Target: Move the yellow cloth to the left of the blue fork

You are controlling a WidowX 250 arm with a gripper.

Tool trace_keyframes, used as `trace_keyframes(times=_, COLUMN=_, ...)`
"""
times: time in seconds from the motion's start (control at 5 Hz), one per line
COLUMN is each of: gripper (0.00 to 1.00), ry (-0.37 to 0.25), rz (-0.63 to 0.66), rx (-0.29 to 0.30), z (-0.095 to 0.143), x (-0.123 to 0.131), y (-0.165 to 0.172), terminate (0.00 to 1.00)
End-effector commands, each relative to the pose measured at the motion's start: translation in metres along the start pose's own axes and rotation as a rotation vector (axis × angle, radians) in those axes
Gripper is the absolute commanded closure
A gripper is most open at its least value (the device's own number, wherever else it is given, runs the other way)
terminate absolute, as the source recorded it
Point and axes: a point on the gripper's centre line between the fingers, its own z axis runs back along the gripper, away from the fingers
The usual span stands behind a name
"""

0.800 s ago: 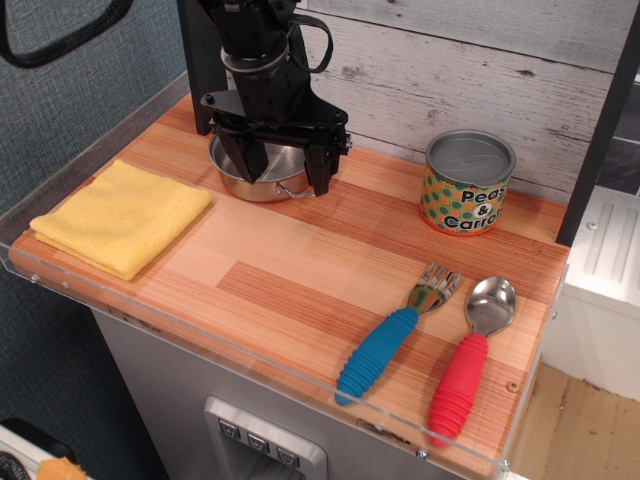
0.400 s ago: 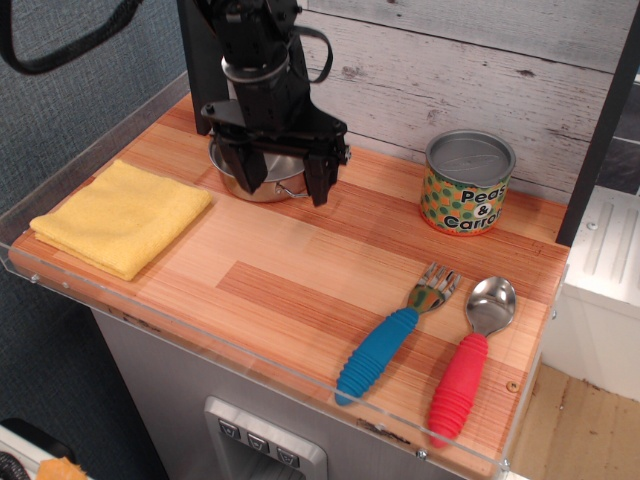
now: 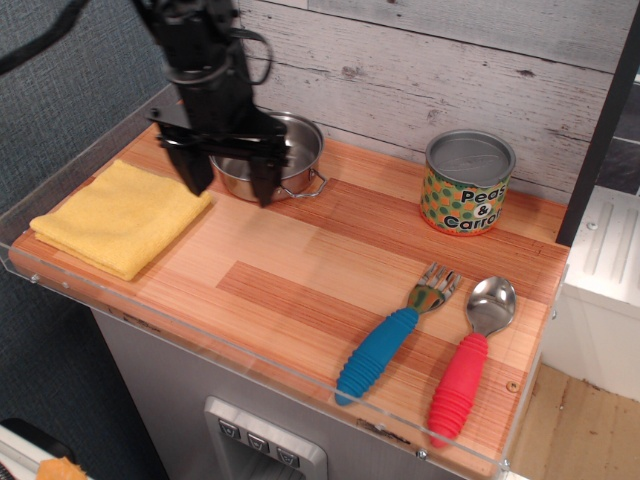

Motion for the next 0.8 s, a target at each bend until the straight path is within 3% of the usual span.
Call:
trace_keyframes(times=0.0, gripper=0.00, ry=0.006, rz=0.018, rx=0.135, z=-0.003, x=0.004, y=0.053, terminate=0.00)
trace_keyframes(times=0.2, gripper=1.00, ry=-0.001, rz=0.015, rx=0.155, z=-0.008, x=0.002, y=0.074, terminate=0.00)
trace_keyframes(times=0.6, gripper=1.00, ry=-0.017, rz=-0.006, rx=0.174, z=-0.016, x=0.004, y=0.095, terminate=0.00)
